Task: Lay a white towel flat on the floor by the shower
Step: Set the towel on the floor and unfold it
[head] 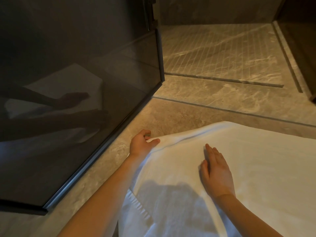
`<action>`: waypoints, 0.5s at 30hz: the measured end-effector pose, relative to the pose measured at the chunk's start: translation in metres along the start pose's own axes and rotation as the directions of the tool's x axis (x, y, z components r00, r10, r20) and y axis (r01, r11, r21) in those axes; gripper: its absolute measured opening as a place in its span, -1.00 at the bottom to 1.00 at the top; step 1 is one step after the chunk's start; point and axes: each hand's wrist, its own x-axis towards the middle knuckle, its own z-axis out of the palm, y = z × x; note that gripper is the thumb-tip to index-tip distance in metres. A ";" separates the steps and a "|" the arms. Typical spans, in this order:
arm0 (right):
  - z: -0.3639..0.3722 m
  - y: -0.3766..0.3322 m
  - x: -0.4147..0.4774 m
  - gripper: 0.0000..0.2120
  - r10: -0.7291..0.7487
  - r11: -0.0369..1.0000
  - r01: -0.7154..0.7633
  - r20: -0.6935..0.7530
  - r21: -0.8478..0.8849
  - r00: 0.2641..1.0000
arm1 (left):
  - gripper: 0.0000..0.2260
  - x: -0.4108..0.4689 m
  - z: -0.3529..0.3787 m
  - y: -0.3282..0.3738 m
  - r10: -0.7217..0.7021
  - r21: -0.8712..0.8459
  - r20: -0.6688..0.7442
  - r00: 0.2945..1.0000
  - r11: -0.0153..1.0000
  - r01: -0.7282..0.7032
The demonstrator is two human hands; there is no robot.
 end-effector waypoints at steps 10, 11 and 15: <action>-0.002 -0.003 0.000 -0.51 0.009 1.000 -0.009 -0.008 0.009 1.000 | -0.71 -0.009 -0.028 -0.004 -0.024 -0.240 -0.052 0.998 0.971 0.011; -0.002 -0.003 0.000 -0.51 0.009 1.000 -0.009 -0.007 0.009 1.000 | -0.70 -0.011 -0.028 -0.003 -0.028 -0.254 -0.067 0.997 0.967 0.010; -0.002 -0.003 0.000 -0.51 0.023 1.000 -0.023 -0.001 0.002 1.000 | -0.68 -0.017 -0.030 0.011 -0.088 -0.447 -0.112 0.990 0.894 0.029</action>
